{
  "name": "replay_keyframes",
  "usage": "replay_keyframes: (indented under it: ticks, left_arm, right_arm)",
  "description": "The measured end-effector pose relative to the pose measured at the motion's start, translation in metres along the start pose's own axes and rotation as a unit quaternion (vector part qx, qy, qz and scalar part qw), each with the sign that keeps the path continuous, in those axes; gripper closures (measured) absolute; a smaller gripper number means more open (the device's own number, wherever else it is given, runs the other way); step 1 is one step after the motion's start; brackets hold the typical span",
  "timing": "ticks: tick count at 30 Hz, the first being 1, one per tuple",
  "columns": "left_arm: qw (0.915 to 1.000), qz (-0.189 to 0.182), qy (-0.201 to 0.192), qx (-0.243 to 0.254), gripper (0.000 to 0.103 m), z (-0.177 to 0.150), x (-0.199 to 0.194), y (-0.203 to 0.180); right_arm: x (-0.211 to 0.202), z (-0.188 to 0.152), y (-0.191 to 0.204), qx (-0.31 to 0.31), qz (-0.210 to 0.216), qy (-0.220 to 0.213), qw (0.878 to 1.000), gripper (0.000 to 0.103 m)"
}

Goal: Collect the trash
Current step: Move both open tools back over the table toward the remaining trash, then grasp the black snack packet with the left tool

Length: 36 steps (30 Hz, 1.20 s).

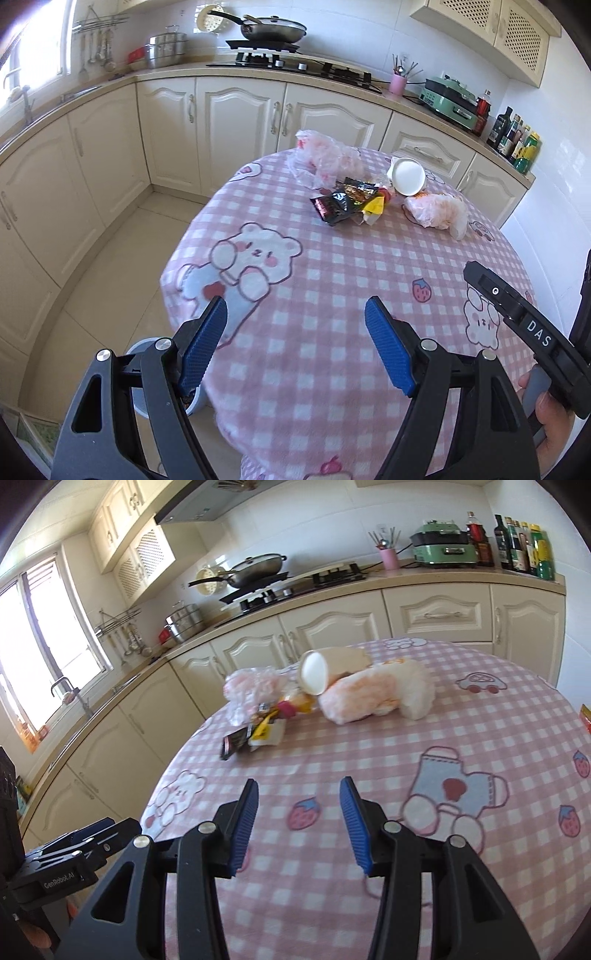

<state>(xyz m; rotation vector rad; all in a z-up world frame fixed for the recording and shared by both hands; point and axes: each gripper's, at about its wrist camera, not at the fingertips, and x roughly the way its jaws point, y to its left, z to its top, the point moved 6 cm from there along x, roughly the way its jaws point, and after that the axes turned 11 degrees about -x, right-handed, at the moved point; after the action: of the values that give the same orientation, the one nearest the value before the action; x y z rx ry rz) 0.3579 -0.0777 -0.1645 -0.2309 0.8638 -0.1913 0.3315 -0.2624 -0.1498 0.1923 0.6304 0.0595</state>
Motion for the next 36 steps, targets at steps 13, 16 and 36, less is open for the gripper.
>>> replay_keyframes:
  ticks: [13, 16, 36]
  left_arm:
    - [0.9994, -0.024, 0.014, -0.019, 0.029, 0.038, 0.064, -0.030]
    - [0.9986, -0.033, 0.017, -0.038, 0.029, 0.050, 0.080, -0.031]
    - [0.9989, 0.007, 0.031, -0.034, 0.048, 0.074, 0.143, -0.032]
  right_arm:
    - [0.024, 0.024, -0.051, 0.010, -0.041, 0.003, 0.999, 0.052]
    - [0.033, 0.038, -0.062, 0.011, -0.056, 0.000, 0.998, 0.045]
    - [0.109, 0.066, -0.117, 0.141, -0.072, 0.016, 0.987, 0.029]
